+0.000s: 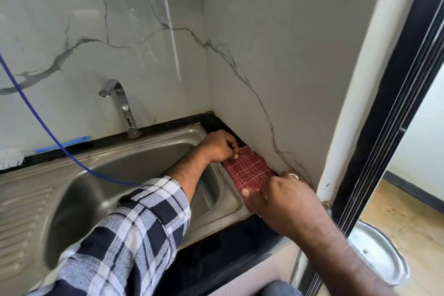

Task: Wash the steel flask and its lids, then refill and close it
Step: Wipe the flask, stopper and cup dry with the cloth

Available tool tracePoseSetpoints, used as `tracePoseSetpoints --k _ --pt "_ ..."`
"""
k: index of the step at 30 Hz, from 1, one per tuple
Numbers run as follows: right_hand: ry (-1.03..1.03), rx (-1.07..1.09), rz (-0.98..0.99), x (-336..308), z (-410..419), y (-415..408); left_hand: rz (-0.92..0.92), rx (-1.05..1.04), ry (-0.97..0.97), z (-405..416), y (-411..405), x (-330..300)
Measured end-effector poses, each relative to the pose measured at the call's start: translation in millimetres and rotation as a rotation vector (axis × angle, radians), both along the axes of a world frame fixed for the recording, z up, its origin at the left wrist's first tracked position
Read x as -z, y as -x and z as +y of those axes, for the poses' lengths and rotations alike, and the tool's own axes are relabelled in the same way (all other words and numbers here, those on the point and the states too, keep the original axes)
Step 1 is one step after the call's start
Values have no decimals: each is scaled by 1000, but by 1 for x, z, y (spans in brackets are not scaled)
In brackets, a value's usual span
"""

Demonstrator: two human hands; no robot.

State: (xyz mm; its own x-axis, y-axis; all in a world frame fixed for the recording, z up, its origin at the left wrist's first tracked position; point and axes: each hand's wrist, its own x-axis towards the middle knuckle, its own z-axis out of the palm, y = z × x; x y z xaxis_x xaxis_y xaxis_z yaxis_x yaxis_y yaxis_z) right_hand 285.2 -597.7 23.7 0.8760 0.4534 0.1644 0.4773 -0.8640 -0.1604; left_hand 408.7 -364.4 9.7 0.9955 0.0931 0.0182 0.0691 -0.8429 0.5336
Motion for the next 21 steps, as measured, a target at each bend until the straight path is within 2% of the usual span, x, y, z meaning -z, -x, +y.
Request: tracePoseSetpoints --k 2,4,9,15,21 --pt "-53 -9 -8 -3 3 -3 -76 12 -103 -2 0 -3" --pt "-21 -9 63 -4 4 -2 -139 67 -201 -8 4 -5" --pt "43 82 127 -10 0 -3 -16 163 -427 -19 14 -5" --pt "63 87 149 -23 17 -7 -25 114 -340 -16 25 -9" --pt "-7 -12 90 -30 74 3 -147 -43 -307 45 82 -15"
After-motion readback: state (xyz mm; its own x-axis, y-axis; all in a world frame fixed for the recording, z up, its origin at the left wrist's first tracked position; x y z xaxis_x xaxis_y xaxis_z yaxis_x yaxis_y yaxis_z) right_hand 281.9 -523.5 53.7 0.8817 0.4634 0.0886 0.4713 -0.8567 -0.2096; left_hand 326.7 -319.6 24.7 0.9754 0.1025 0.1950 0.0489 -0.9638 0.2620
